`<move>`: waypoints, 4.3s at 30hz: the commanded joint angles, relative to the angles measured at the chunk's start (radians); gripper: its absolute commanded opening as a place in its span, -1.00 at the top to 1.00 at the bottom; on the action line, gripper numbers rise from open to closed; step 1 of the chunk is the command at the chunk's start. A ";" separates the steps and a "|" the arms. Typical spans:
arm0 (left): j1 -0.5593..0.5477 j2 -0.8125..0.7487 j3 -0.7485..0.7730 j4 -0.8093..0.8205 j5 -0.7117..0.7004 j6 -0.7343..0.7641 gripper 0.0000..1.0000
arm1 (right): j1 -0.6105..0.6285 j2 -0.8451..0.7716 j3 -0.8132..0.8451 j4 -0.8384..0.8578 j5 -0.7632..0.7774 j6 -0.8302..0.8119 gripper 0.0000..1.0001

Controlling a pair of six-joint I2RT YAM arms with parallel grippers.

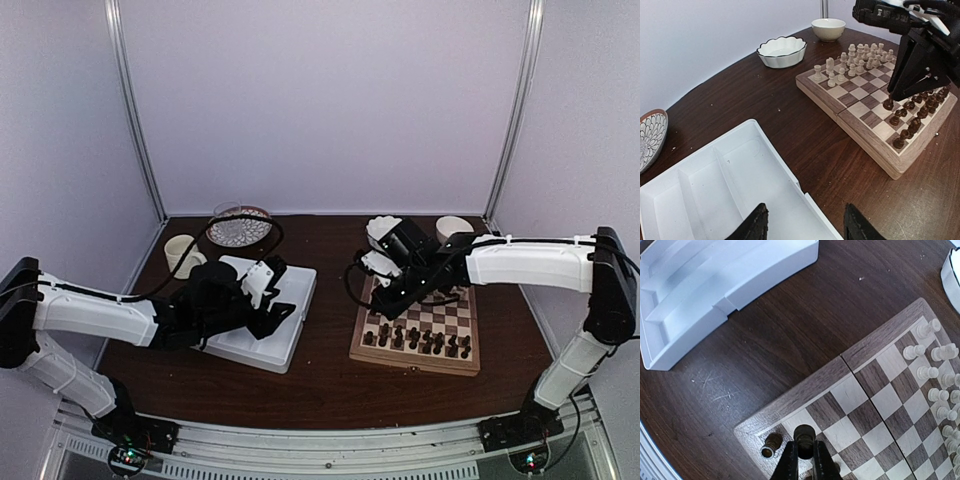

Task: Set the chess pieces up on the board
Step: Place the pawn at h7, then reset both arms

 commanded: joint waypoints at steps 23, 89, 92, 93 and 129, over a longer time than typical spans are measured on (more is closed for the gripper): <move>0.001 -0.003 0.002 0.038 0.080 0.001 -0.03 | 0.029 0.119 0.019 -0.042 0.043 -0.036 0.98; 0.377 -0.340 -0.157 -0.101 -0.338 0.013 -0.95 | -0.408 -0.717 -0.853 0.961 0.643 -0.151 -0.99; 0.442 -0.301 -0.166 -0.065 -0.334 0.039 -0.95 | -0.582 -0.628 -0.835 0.968 0.487 -0.121 -0.99; 0.454 -0.286 -0.178 -0.032 -0.345 0.062 -0.95 | -0.607 -0.586 -0.851 1.035 0.455 -0.129 -0.99; 0.923 0.181 -0.258 0.523 0.172 0.109 -0.89 | -0.738 -0.056 -0.786 1.512 0.362 -0.132 -0.99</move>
